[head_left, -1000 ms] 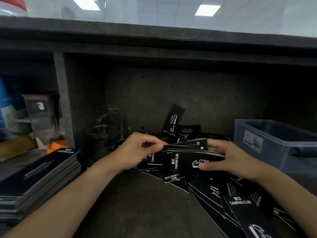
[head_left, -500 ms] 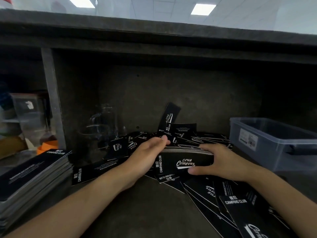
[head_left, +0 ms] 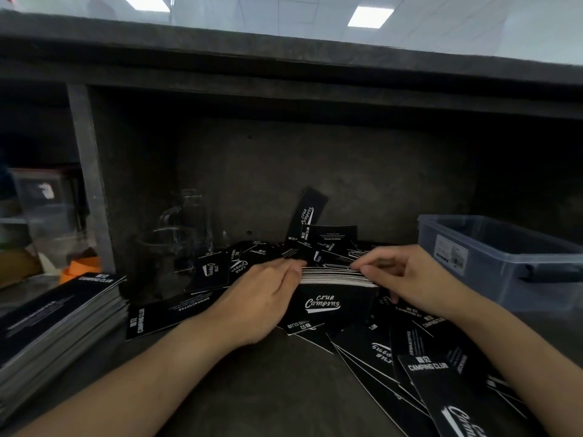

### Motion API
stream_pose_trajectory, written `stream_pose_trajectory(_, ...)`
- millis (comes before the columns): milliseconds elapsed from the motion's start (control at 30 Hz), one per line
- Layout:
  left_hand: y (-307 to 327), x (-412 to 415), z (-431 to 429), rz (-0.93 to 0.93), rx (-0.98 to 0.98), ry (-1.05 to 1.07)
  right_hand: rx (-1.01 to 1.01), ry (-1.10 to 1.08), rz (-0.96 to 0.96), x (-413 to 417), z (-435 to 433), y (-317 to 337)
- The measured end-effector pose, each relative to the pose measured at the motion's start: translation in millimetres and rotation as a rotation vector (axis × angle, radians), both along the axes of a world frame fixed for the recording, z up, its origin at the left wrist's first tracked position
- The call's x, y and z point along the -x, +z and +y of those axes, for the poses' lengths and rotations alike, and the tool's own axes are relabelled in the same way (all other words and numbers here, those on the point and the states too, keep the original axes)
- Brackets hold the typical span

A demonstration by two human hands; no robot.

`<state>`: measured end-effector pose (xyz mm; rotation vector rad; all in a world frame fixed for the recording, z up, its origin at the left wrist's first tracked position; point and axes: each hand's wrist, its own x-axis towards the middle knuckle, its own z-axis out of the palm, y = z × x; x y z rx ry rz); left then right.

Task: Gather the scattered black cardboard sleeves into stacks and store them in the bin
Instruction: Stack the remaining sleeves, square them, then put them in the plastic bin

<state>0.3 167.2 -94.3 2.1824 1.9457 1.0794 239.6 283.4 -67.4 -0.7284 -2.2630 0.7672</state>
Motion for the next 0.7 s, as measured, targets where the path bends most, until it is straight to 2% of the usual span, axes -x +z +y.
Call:
stream_pose_trajectory(333,2.1,5.7,-3.0,-0.075,0.024,-0.134,0.030,-0.040,0.010,0.7,4.5,1.2)
stream_pose_trajectory(433,4.8,9.5,-3.3,0.001,0.075,-0.151,-0.066,-0.082,-0.096,0.5,5.5,0.6)
stream_pose_trajectory(533,5.4,13.7,-1.0,0.037,0.088,-0.139,-0.245,-0.136,-0.150,1.4,6.0,0.4)
stream_pose_trajectory(600,6.2,13.9,0.5,0.032,0.081,-0.136,-0.327,-0.202,-0.111,-0.3,6.4,2.9)
stream_pose_trajectory(700,6.0,14.2,2.2,0.024,0.080,-0.127,-0.358,-0.368,0.073,-3.2,9.8,7.1)
